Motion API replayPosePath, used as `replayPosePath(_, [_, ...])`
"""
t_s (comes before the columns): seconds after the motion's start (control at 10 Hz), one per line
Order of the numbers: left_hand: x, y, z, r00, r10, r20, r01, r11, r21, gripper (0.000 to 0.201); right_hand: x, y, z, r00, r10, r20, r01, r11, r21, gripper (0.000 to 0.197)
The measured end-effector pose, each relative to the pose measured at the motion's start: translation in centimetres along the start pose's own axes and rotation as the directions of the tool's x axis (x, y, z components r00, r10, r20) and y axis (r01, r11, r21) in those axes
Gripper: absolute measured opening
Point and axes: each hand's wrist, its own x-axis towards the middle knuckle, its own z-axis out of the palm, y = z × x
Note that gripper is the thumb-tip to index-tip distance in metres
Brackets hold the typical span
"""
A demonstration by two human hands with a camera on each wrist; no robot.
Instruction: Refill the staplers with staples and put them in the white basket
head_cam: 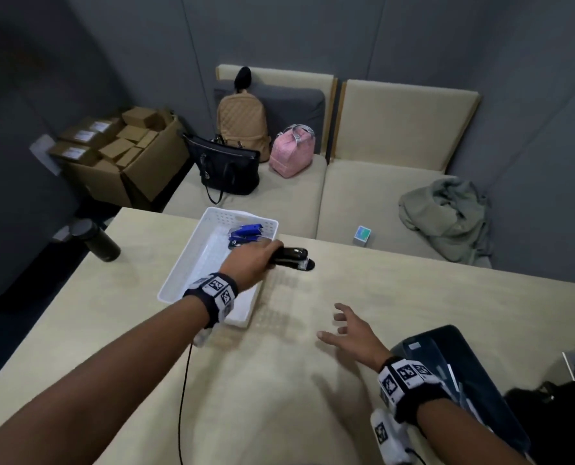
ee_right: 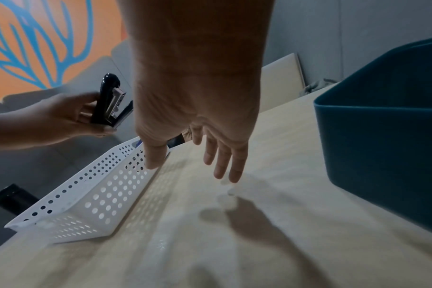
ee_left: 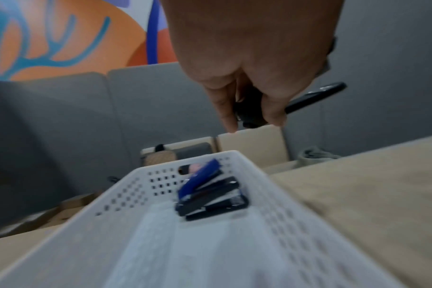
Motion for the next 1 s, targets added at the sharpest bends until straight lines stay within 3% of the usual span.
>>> replayPosePath(0.1, [0.8, -4.7, -0.9, 0.973, -0.232, -0.011, 0.233, 0.972, 0.023, 0.039, 1.0, -0.6, 0.8, 1.0, 0.008, 0.008, -0.007, 0.996, -0.088, 0.068])
replayPosePath(0.2, [1.0, -7.9, -0.2, 0.92, -0.388, 0.058, 0.385, 0.922, 0.047, 0.043, 2.1, -0.9, 1.7, 0.999, -0.01, 0.043, 0.02, 0.975, -0.219, 0.062])
replayPosePath(0.3, [1.0, -9.7, 1.4, 0.88, -0.452, 0.147, 0.444, 0.892, 0.089, 0.048, 2.9, -1.5, 2.5, 0.996, -0.038, 0.084, 0.062, 0.949, -0.309, 0.057])
replayPosePath(0.5, [2.4, -10.8, 4.5, 0.864, -0.414, 0.285, 0.381, 0.909, 0.167, 0.045, 4.6, -1.6, 3.4, 0.993, -0.041, 0.111, 0.077, 0.935, -0.345, 0.045])
replayPosePath(0.6, [3.1, -10.5, 5.3, 0.881, -0.379, 0.285, 0.351, 0.925, 0.145, 0.045, 4.8, -1.0, 3.6, 0.991, -0.031, 0.132, 0.078, 0.929, -0.361, 0.042])
replayPosePath(0.7, [3.3, -10.1, 5.4, 0.881, -0.42, 0.218, 0.406, 0.908, 0.109, 0.054, 4.4, -0.4, 3.4, 0.989, -0.029, 0.143, 0.082, 0.921, -0.38, 0.042])
replayPosePath(0.8, [3.4, -10.1, 5.6, 0.865, -0.481, 0.145, 0.481, 0.876, 0.036, 0.058, 4.1, 0.0, 3.2, 0.99, -0.038, 0.139, 0.089, 0.92, -0.383, 0.04])
replayPosePath(0.9, [3.0, -9.6, 4.6, 0.796, -0.592, 0.125, 0.605, 0.771, -0.199, 0.044, 3.4, -0.2, 2.5, 0.993, -0.05, 0.108, 0.086, 0.931, -0.354, 0.037])
replayPosePath(1.0, [2.8, -9.3, 4.3, 0.706, -0.704, 0.083, 0.678, 0.636, -0.369, 0.042, 2.5, -1.0, 1.3, 0.995, -0.093, 0.037, 0.099, 0.967, -0.233, 0.034])
